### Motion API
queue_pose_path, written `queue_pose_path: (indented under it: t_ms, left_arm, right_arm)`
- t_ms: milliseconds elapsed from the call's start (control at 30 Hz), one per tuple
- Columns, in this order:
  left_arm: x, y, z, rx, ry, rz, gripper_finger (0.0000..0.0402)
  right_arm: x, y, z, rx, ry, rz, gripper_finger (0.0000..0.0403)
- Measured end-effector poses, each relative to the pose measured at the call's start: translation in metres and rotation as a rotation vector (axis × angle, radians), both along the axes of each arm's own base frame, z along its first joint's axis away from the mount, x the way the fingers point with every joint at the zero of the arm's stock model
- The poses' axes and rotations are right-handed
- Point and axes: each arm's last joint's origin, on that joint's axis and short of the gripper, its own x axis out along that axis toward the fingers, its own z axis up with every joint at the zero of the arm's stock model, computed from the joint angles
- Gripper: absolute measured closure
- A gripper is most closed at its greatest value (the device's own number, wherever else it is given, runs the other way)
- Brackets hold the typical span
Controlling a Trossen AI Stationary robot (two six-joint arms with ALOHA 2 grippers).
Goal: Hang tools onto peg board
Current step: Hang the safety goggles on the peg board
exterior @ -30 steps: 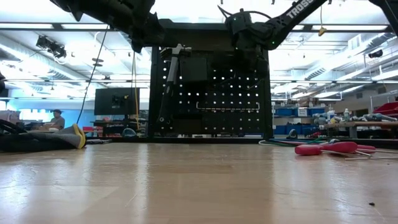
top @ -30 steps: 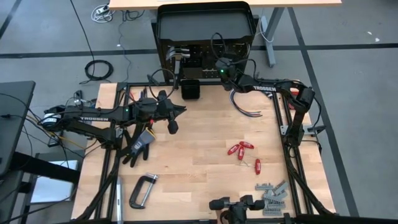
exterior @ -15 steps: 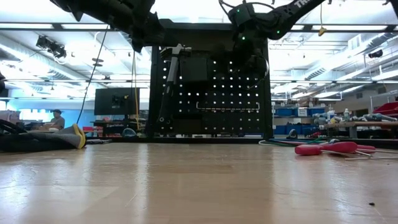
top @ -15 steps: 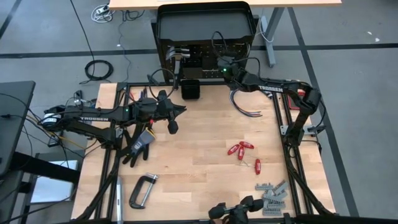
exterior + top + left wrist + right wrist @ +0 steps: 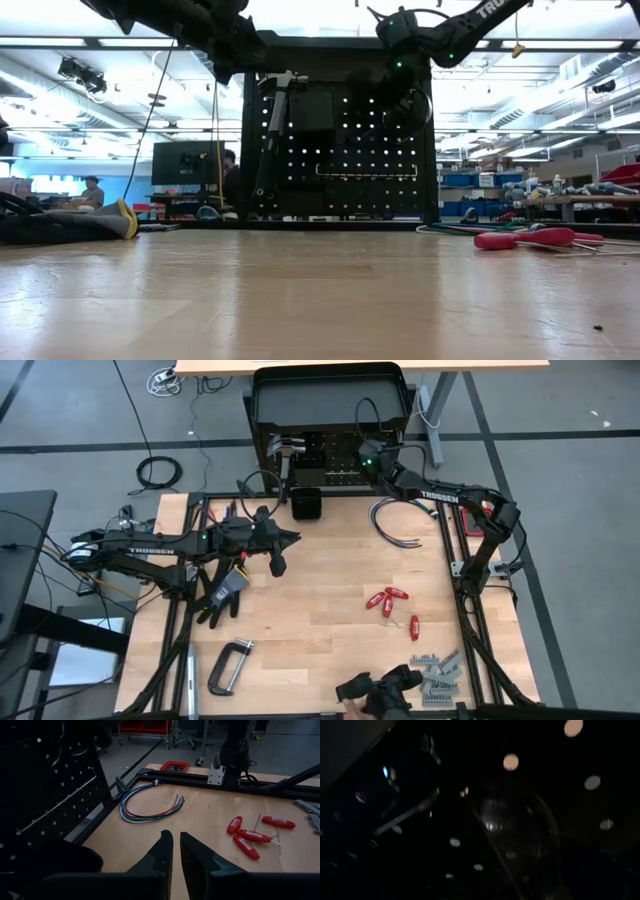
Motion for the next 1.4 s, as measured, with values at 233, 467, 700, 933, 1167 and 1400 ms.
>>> queue_pose_path:
  t_ms: [233, 467, 700, 933, 1167, 1400]
  left_arm:
    - [0.0, -0.001, 0.0, -0.007, 0.003, -0.023, 0.0362]
    - [-0.002, -0.001, 0.001, -0.008, 0.0, -0.032, 0.0362]
    - [-0.004, -0.001, 0.003, -0.007, -0.002, -0.033, 0.0362]
    - [-0.003, -0.002, 0.002, -0.006, 0.002, -0.043, 0.0362]
    - [-0.003, -0.003, 0.002, -0.019, -0.002, -0.086, 0.0362]
    - [-0.004, -0.004, 0.002, -0.034, 0.008, -0.104, 0.0362]
  right_arm:
    - [0.0, -0.001, 0.004, -0.026, -0.036, 0.001, 0.002]
    - [0.0, 0.001, -0.004, 0.032, 0.017, 0.022, 0.0021]
    - [0.003, 0.004, -0.008, 0.124, -0.058, 0.132, 0.002]
    - [0.005, 0.005, -0.009, 0.152, -0.087, 0.201, 0.0019]
    - [0.003, 0.004, -0.009, 0.161, -0.056, 0.217, 0.0004]
    - [-0.006, 0.012, 0.006, 0.144, -0.009, 0.234, 0.0005]
